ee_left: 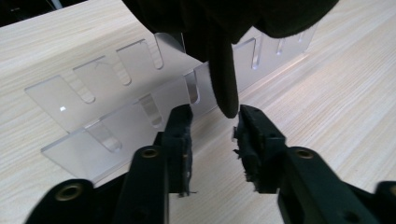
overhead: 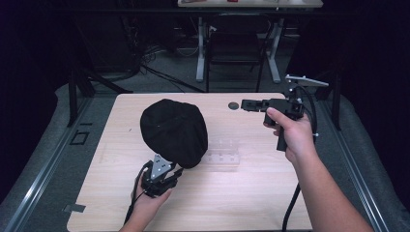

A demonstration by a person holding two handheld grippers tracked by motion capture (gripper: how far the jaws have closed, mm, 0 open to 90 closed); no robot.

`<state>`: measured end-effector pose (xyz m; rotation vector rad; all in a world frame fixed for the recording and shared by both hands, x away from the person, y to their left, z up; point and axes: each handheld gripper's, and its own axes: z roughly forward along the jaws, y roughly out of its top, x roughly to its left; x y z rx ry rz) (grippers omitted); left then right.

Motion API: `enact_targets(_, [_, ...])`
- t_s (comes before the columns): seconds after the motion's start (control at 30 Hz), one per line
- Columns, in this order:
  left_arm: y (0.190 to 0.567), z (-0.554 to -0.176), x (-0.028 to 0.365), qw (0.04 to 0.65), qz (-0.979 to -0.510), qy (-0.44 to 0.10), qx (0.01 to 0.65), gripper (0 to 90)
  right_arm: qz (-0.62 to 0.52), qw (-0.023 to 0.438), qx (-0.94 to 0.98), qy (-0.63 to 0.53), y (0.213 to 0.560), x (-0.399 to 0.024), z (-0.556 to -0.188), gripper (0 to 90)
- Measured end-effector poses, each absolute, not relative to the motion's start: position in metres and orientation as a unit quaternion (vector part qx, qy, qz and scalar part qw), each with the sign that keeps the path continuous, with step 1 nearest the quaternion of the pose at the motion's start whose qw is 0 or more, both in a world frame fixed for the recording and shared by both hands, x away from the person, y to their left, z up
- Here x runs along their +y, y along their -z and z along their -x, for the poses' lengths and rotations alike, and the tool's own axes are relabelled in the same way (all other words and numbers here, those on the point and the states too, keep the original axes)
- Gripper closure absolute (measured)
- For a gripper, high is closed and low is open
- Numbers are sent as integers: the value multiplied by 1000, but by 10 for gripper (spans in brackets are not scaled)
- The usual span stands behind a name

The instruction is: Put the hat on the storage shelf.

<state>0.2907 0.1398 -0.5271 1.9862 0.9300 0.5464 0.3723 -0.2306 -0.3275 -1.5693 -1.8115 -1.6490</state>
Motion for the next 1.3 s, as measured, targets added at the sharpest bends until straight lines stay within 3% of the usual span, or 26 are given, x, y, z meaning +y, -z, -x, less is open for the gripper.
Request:
enact_targets(0.37, [526,-290,166,438,-778,-209,400,516,543,98,-625,552,330,-242,-365,731])
enact_targets(0.57, [524,-288,184,444,-767,-207,415,465,548,64,-643,532,333,-250,-356,725])
enact_targets(0.93, [533,-281,205,444,-750,-222,436,448,549,11,-665,507,347,-257,-335,695])
enact_targets(1.23, [545,-283,219,437,-740,-216,465,436,543,-54,-696,467,380,-258,-313,651])
enact_targets(1.3, [546,-283,219,437,-739,-213,466,436,543,-47,-697,466,384,-259,-312,647])
